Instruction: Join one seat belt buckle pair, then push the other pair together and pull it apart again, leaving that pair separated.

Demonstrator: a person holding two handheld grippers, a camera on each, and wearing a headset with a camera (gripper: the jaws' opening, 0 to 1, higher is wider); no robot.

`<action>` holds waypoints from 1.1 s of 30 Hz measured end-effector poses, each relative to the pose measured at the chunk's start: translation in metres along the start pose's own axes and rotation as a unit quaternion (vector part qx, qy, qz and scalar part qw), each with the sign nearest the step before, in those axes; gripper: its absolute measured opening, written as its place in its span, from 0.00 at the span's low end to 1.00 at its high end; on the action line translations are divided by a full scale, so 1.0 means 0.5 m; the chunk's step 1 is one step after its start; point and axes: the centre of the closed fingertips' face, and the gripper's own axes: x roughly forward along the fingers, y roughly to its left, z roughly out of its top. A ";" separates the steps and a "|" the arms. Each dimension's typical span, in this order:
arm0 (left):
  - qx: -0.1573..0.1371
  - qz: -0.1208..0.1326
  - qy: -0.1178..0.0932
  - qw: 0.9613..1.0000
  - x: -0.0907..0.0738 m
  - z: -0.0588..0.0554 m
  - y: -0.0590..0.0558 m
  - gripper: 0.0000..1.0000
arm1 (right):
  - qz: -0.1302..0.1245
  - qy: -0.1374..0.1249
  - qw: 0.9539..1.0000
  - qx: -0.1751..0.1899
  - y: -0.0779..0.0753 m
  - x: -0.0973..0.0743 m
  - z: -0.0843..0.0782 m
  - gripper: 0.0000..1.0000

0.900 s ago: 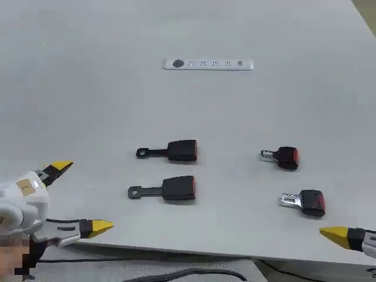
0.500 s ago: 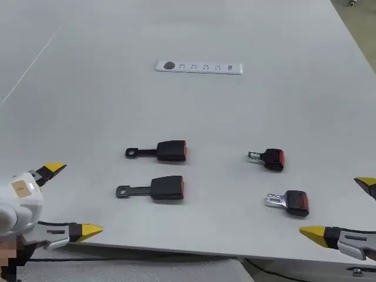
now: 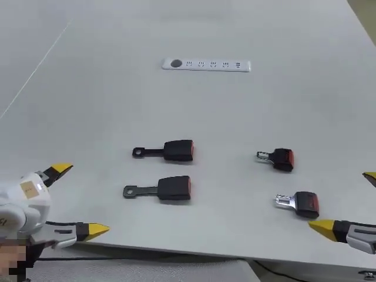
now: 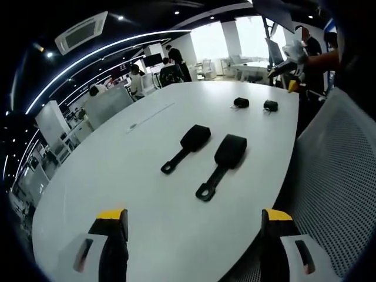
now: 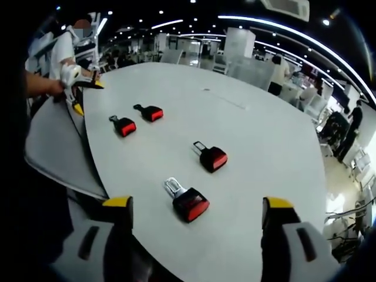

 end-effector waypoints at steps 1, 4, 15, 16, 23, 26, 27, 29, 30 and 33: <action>-0.001 0.000 0.001 1.000 0.000 -0.001 0.000 0.95 | 0.001 0.002 1.000 -0.001 -0.001 0.002 -0.001 0.91; 0.000 -0.001 0.003 1.000 0.001 -0.002 -0.001 0.95 | 0.004 0.006 1.000 -0.001 -0.003 0.007 -0.003 0.89; 0.002 0.001 0.008 1.000 -0.001 -0.005 0.001 0.91 | 0.010 0.010 1.000 -0.019 -0.015 0.018 0.001 0.87; 0.004 -0.002 0.011 1.000 0.001 -0.007 -0.002 0.92 | 0.010 0.010 1.000 -0.018 -0.018 0.018 0.002 0.87; 0.003 -0.001 0.019 1.000 0.002 -0.013 -0.001 0.92 | 0.013 0.010 1.000 -0.012 -0.027 0.008 0.006 0.84; 0.004 0.001 0.018 1.000 0.003 -0.012 0.001 0.92 | 0.014 0.008 1.000 -0.021 -0.027 0.005 0.007 0.83; 0.005 0.001 0.018 1.000 0.002 -0.012 0.001 0.93 | 0.014 0.009 1.000 -0.024 -0.028 0.005 0.006 0.83; 0.008 0.002 0.016 1.000 0.002 -0.010 0.002 0.93 | 0.013 0.009 1.000 -0.027 -0.028 0.004 0.003 0.83; 0.009 0.002 0.015 1.000 0.003 -0.009 0.002 0.94 | 0.012 0.008 1.000 -0.026 -0.028 0.005 0.003 0.83; 0.013 0.006 0.013 1.000 0.002 -0.011 0.005 0.98 | 0.008 0.006 1.000 -0.022 -0.029 0.007 0.003 0.83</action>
